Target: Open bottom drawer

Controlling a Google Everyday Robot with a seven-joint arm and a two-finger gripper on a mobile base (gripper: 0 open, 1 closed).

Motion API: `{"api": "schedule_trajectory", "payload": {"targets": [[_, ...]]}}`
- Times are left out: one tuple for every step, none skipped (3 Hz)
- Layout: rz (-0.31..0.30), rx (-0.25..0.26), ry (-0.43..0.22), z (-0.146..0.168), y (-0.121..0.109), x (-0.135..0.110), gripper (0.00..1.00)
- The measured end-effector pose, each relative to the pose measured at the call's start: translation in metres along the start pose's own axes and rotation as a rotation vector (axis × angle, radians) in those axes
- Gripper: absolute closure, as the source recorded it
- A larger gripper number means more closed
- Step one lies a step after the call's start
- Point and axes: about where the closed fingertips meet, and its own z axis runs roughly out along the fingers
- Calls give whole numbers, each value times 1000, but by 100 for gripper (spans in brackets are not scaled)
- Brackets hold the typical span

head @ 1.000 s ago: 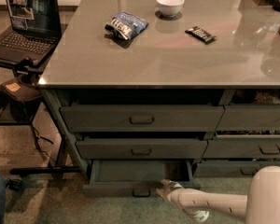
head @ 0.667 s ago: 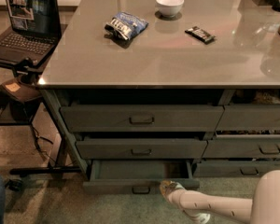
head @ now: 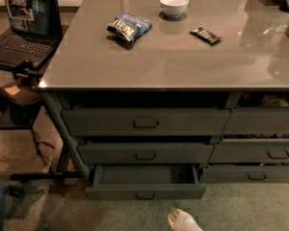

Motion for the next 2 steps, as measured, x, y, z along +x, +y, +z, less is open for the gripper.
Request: {"api": "schedule_trajectory", "payload": {"targets": [[12, 4, 11, -9, 5, 8, 81], [10, 3, 10, -8, 4, 7, 58]]}}
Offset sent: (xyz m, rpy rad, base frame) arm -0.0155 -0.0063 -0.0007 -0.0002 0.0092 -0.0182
